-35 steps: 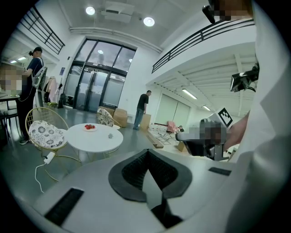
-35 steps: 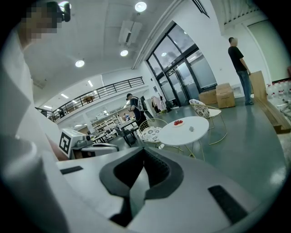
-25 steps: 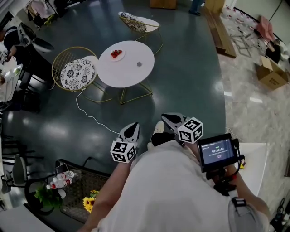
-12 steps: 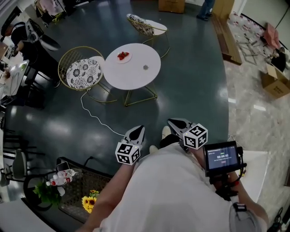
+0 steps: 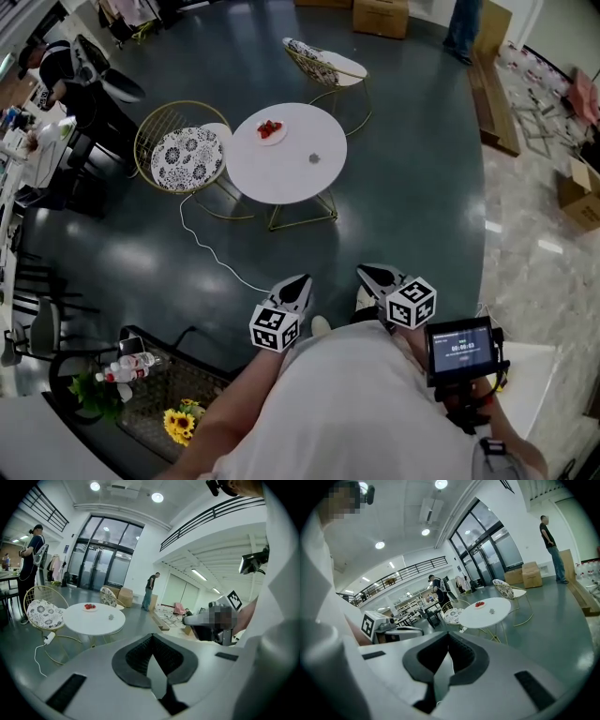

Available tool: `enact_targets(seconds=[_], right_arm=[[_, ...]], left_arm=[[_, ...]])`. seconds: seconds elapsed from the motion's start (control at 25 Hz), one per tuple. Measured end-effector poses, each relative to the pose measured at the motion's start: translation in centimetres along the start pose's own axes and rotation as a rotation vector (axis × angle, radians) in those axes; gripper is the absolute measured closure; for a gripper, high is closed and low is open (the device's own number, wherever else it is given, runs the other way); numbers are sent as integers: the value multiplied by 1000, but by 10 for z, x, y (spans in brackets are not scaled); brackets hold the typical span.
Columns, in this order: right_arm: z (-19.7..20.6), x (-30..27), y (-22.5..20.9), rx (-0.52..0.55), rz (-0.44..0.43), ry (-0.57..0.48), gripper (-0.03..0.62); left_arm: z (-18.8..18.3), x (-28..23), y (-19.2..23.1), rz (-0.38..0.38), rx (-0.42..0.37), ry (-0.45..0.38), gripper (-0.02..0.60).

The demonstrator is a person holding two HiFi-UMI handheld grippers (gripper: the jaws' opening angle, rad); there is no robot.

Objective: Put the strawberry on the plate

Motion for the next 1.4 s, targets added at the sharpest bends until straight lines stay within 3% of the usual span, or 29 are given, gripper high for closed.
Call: enact_targets(seconds=[0.32,0.6,0.84,1.16,1.4], right_arm=[[-16,6,-70,-22,-9,31,586],[-65,-6,-153,-36,-63,29,586],[-55,-5,-151,-24,-91,46,586],[-55,-9,-145,-26,-109,82,586],[-67,-64,-180,-32,-119,130,586]], left_arm=[[-13,-65,-14,-11,2,18,575],[-42,-154,-12,-68,-4,46,575],[-46,-146,-6,-100,-32,26,575],[-48,-125,-1,-153,9,21,575],[-41,-164,51,-159,46,63,575]])
Point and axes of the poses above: the fingertips, and each gripper's own axes: x backward along the fingers, y to its left, z out of its underside, the point moved 2 cm from there along x, backward along the fingers, and after that the axes turned 10 degrees about -y, right-handed, at the moved point
